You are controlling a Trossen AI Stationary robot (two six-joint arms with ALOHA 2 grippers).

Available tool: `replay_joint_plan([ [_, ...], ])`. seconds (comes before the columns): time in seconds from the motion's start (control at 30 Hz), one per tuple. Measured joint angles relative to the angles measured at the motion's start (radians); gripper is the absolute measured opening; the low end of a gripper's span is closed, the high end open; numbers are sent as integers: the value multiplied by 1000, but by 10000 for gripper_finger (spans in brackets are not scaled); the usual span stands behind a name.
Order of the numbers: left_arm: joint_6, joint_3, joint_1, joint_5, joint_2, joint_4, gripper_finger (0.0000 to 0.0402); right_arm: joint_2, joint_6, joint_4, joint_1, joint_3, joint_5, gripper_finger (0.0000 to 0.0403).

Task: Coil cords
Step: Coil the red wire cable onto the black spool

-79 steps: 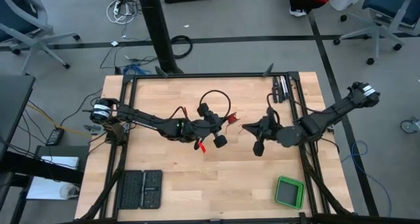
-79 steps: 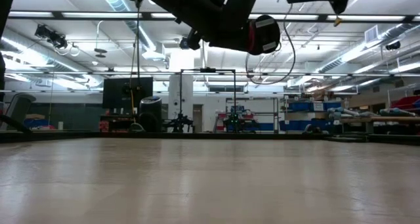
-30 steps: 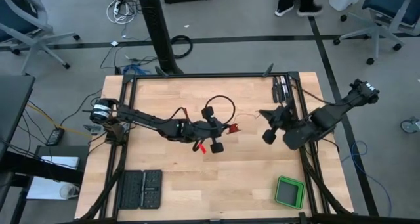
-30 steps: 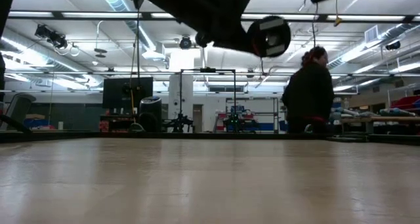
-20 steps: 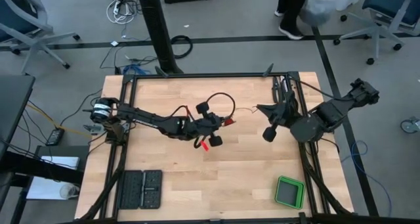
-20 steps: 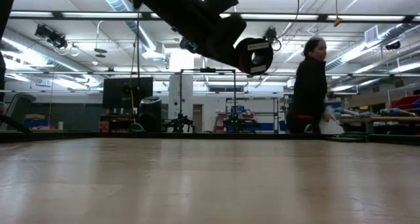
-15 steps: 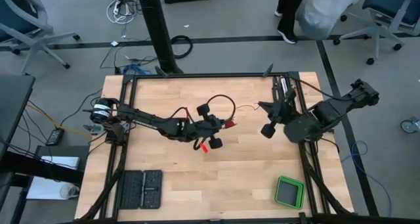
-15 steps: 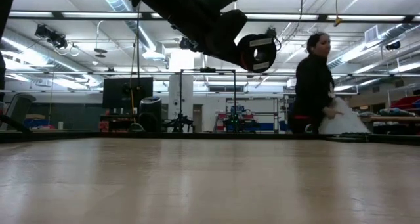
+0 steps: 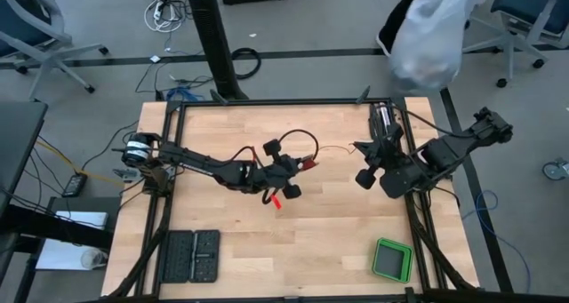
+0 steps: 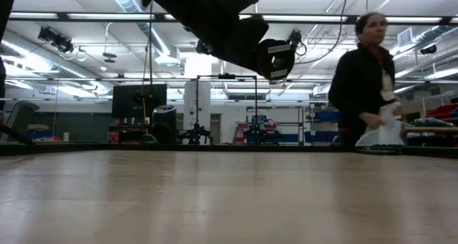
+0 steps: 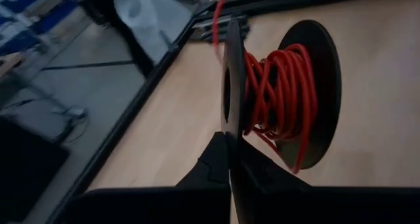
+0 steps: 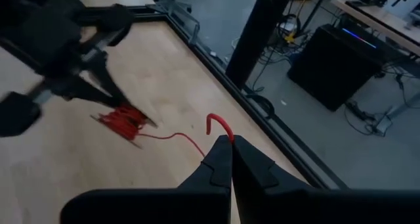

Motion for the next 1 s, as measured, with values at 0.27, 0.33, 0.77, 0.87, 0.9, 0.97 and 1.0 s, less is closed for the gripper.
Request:
replay_joint_plan([
  [0.27,-32,0,8,-63,0,-56,1,-4,-47,86,36,26,13,0],
  [0.33,-34,0,12,-62,0,-53,1,-3,-118,164,40,26,12,0],
  [0.77,-131,0,39,-16,0,-50,1,52,-653,787,23,28,-99,0],
  [0.87,-156,0,47,-1,0,-48,1,85,-734,896,6,28,-147,0],
  [0.9,-167,0,51,10,0,-47,1,99,-763,936,0,28,-170,0],
  [0.97,-197,0,60,34,0,-42,1,127,-819,1015,-12,28,-219,0],
  [1.0,-214,0,67,55,0,-28,1,143,-842,1050,-19,28,-241,0],
])
